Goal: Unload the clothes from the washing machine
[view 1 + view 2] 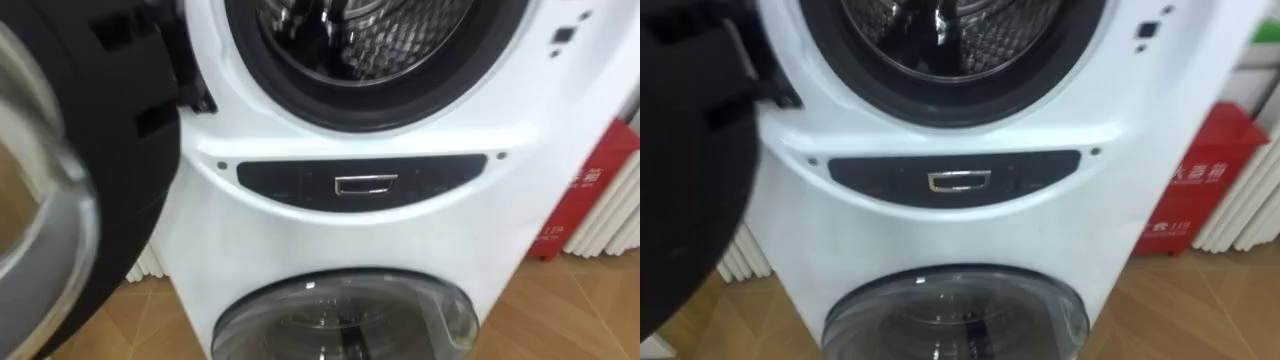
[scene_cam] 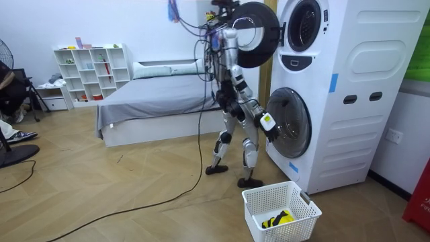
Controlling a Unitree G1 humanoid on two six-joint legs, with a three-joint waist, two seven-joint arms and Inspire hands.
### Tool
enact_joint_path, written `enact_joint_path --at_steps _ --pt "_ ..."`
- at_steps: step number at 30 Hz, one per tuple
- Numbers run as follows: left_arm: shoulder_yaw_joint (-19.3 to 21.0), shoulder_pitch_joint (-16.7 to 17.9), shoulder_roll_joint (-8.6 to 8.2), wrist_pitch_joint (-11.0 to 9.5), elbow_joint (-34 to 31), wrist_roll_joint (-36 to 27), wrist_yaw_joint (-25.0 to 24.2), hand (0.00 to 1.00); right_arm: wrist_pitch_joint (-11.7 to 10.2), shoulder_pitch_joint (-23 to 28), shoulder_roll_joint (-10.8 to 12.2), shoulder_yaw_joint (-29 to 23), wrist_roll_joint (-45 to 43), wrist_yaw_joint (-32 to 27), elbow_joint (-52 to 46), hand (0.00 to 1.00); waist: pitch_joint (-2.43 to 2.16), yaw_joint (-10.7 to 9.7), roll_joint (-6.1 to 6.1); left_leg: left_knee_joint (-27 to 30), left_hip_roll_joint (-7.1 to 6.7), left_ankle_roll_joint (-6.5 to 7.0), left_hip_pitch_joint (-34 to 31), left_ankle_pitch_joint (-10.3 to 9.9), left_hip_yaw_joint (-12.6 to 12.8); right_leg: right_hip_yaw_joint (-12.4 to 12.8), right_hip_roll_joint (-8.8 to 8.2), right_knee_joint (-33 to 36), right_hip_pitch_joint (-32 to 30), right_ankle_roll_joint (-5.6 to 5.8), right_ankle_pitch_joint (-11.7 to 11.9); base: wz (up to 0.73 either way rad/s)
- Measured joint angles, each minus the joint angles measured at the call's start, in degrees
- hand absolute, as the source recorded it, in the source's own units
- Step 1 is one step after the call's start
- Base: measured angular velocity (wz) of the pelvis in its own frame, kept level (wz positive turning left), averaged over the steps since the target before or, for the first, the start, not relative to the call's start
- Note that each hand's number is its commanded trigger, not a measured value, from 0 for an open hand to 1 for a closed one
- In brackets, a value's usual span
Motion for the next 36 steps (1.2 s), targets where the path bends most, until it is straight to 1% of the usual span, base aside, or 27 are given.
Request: enact_joint_path --at_steps 1,2,3,4,5,6,7,8,9,10,11,12,13,14,15,16,17,18,20,23,26,27,28,29,33,35,36 --pt "0.0 -0.2 -0.02 -0.1 0.0 0.1 0.4 0.00 0.6 0.6 -0.2 0.0 0.1 -0.1 0.0 0.00 -0.03 0.0 -0.27 -0.1 1.01 -0.85 -0.2 0.9 2.9 0.3 -1.24 5.8 1.7 0.22 -4.1 0.84" --pt "0.0 -0.3 -0.03 -0.3 -0.2 0.1 0.7 0.00 0.6 1.3 -0.1 0.0 0.6 -0.1 0.0 0.00 -0.26 0.6 -0.96 -0.3 1.28 -1.61 -0.4 1.9 5.4 0.5 -2.97 10.9 3.9 -0.32 -7.6 0.82" --pt "0.0 -0.3 -0.05 -0.4 -0.3 0.1 0.8 0.00 0.6 1.6 -0.1 0.1 0.9 -0.2 0.1 0.00 -0.43 1.1 -1.69 -0.2 1.08 -1.79 -0.4 2.2 6.3 0.4 -3.94 12.4 5.1 -0.38 -8.9 0.52" --pt "0.2 -0.1 -0.10 -0.4 -0.7 0.0 0.9 0.00 0.6 1.9 -0.1 0.4 0.9 -0.5 0.1 0.00 -0.22 2.3 -3.40 1.0 -0.32 -2.43 -0.3 2.6 6.9 0.7 -4.80 11.2 5.7 0.78 -10.5 0.00" --pt "0.3 0.4 -0.35 -0.4 -0.9 0.1 0.8 0.00 0.7 1.5 -0.3 0.8 0.0 -0.8 0.2 0.00 -0.32 4.1 -2.98 1.2 -1.60 -2.09 -0.8 2.9 5.6 0.9 -3.92 8.9 5.8 1.21 -10.8 -0.33" --pt "0.4 0.7 -0.38 -0.4 -1.0 0.3 0.8 0.00 0.7 1.0 -0.2 1.0 -0.5 -0.8 0.2 0.00 -0.46 4.8 -2.76 0.5 -2.37 -1.42 -1.4 3.1 4.2 0.9 -3.31 6.7 6.0 1.27 -10.8 -0.86" --pt "2.5 1.3 -0.47 -0.4 -1.1 1.0 0.8 0.00 0.6 -0.5 0.4 1.9 -1.0 -0.8 -0.4 0.00 -0.77 5.9 -2.80 -0.6 -3.36 0.27 -3.5 3.5 2.2 0.9 -1.72 -0.1 7.2 2.50 -10.6 -0.90" --pt "4.0 1.4 -0.54 -0.4 -1.0 1.4 0.8 0.00 0.5 -0.9 0.7 2.5 -1.1 -0.6 -1.0 0.00 -1.15 6.2 -2.51 -1.1 -2.77 0.71 -4.2 4.1 1.9 0.7 -0.87 -3.7 8.1 2.38 -10.6 -0.71" --pt "6.2 1.1 -0.43 -0.4 -0.7 1.4 0.9 0.00 -0.1 -0.8 1.3 3.1 -1.3 -0.2 -2.1 0.00 -0.59 5.5 -2.56 -1.6 -1.25 0.52 -4.5 4.9 2.8 -1.0 -0.97 -3.2 10.1 1.29 -9.7 -0.07" --pt "6.8 1.1 -0.10 -0.5 -0.9 1.2 1.3 0.00 -0.2 0.8 1.6 3.1 -1.3 0.2 -2.4 0.00 -1.04 5.5 -3.92 -3.4 -0.75 -0.11 -3.5 6.2 4.9 -1.9 -1.10 -3.5 13.2 1.62 -11.0 0.11" --pt "6.7 1.0 -0.17 -0.5 -1.5 0.6 1.8 0.00 0.1 0.9 1.6 3.1 -1.3 0.6 -2.4 0.00 -0.80 6.1 -5.18 -4.1 -0.97 -0.60 -3.0 6.9 5.7 -2.1 -1.56 -5.4 15.1 1.70 -11.6 0.00" --pt "6.6 1.0 -0.26 -0.6 -1.6 0.3 1.8 0.00 0.2 0.6 1.6 3.1 -1.3 0.6 -2.4 0.00 -0.76 6.2 -5.49 -4.0 -0.96 -0.70 -2.9 7.0 6.0 -2.1 -1.43 -6.5 15.5 1.71 -11.7 -0.28" --pt "6.6 1.0 -0.47 -0.8 -1.6 0.0 1.8 0.00 0.1 0.3 1.6 3.6 -1.3 0.7 -2.9 0.00 -0.80 7.1 -5.71 -4.0 -0.93 -0.96 -3.1 7.2 6.2 -2.1 -0.54 -9.7 16.2 1.20 -11.4 -0.31" --pt "6.7 0.8 -0.70 -1.2 -1.7 0.0 1.8 0.00 0.1 0.2 1.5 4.0 -1.4 0.8 -4.2 0.00 -0.79 7.3 -5.40 -3.9 -0.62 -1.11 -3.7 7.4 6.0 -2.2 0.26 -12.8 16.4 0.51 -10.5 -0.23" --pt "6.7 0.8 -0.73 -1.3 -1.7 0.0 1.8 0.00 0.1 0.2 1.5 4.1 -1.6 1.0 -4.6 0.00 -0.83 7.3 -5.29 -4.0 -0.60 -1.11 -3.9 7.5 5.8 -2.1 0.30 -13.7 16.6 0.52 -10.1 0.00" --pt "6.8 0.6 -0.72 -1.6 -1.7 0.0 1.8 0.00 0.0 0.3 1.5 4.3 -1.7 1.3 -4.9 0.00 -0.81 7.1 -5.04 -4.1 -0.62 -1.17 -4.3 7.9 5.2 -2.4 0.75 -15.5 17.1 0.49 -9.2 0.17" --pt "6.8 0.4 -0.65 -1.7 -1.7 -0.2 1.9 0.00 0.0 0.3 1.4 4.3 -1.7 1.5 -4.9 0.00 -0.78 7.2 -4.99 -4.3 -0.58 -1.11 -4.3 8.4 4.7 -2.5 1.33 -16.4 17.3 0.57 -8.8 0.17" --pt "6.7 0.4 -0.65 -1.8 -1.7 -0.9 2.1 0.00 -0.2 0.3 1.4 4.3 -1.5 1.6 -4.9 0.00 -0.77 7.3 -4.98 -4.6 -0.56 -1.09 -4.3 8.5 4.7 -2.5 1.30 -16.5 17.3 0.59 -8.8 0.15" --pt "6.6 0.9 -0.65 -2.1 -1.6 -3.8 2.1 0.00 -0.9 0.3 1.4 4.5 -1.5 1.7 -4.9 0.00 -0.70 7.2 -4.85 -5.3 -0.87 -1.03 -4.6 9.0 3.9 -3.6 1.24 -17.6 17.6 0.66 -8.4 0.15" --pt "6.7 1.5 -0.56 -2.1 -0.5 -3.6 2.2 0.00 -1.0 0.3 1.4 4.6 -1.6 1.7 -4.9 0.00 -0.57 7.2 -4.66 -5.4 -0.92 -1.10 -4.8 9.0 3.2 -4.3 1.37 -18.4 18.1 0.60 -8.2 0.14" --pt "6.7 2.9 -0.67 -2.0 -0.4 -4.3 3.2 0.00 -1.2 0.3 1.2 4.5 -2.1 1.7 -4.8 0.00 -0.50 6.7 -4.70 -5.3 -1.29 -1.36 -4.6 9.1 0.9 -5.7 1.49 -19.4 19.4 0.47 -8.1 0.25" --pt "6.7 2.9 -0.73 -2.0 -0.4 -4.4 3.2 0.00 -1.4 0.3 1.0 4.5 -2.1 1.7 -4.6 0.00 -0.49 6.7 -4.70 -5.5 -1.30 -1.40 -4.5 9.2 0.9 -5.7 1.51 -19.6 19.5 0.47 -8.1 0.18" --pt "6.7 3.0 -0.82 -2.0 -0.4 -4.4 3.2 0.00 -2.2 0.3 0.5 4.5 -1.9 1.7 -4.2 0.00 -0.38 6.8 -4.45 -5.5 -1.47 -1.43 -4.3 9.2 0.4 -6.3 1.53 -20.3 20.3 0.46 -8.1 0.16" --pt "6.8 3.2 -0.94 -2.1 -0.4 -4.8 3.2 0.00 -2.3 0.4 0.3 4.4 -1.8 1.5 -3.9 0.00 -0.37 6.8 -4.24 -5.5 -1.76 -1.45 -4.2 9.2 0.1 -6.8 1.56 -20.8 21.0 0.47 -8.1 0.21" --pt "6.8 3.5 -0.98 -2.2 0.3 -11.1 3.2 0.00 -2.3 0.9 0.5 4.4 -1.8 1.1 -3.9 0.00 -0.20 6.8 -3.97 -5.6 -1.78 -1.94 -3.5 8.8 -0.8 -7.2 1.91 -21.6 22.7 0.47 -8.1 0.11" --pt "7.1 3.4 -0.96 -2.3 0.4 -15.8 3.2 0.00 -2.3 1.1 0.5 4.3 -2.0 1.0 -3.9 0.00 -0.16 6.3 -3.92 -5.6 -2.06 -1.99 -3.3 8.8 -1.8 -8.1 1.93 -22.5 23.7 0.46 -8.1 0.24" --pt "7.4 3.4 -0.96 -2.4 0.4 -18.9 3.2 0.00 -2.3 1.4 0.5 4.3 -2.0 1.0 -3.9 0.00 0.02 6.1 -3.58 -5.5 -2.20 -1.99 -3.2 8.8 -2.3 -8.7 1.90 -22.5 24.2 0.47 -8.1 0.24"
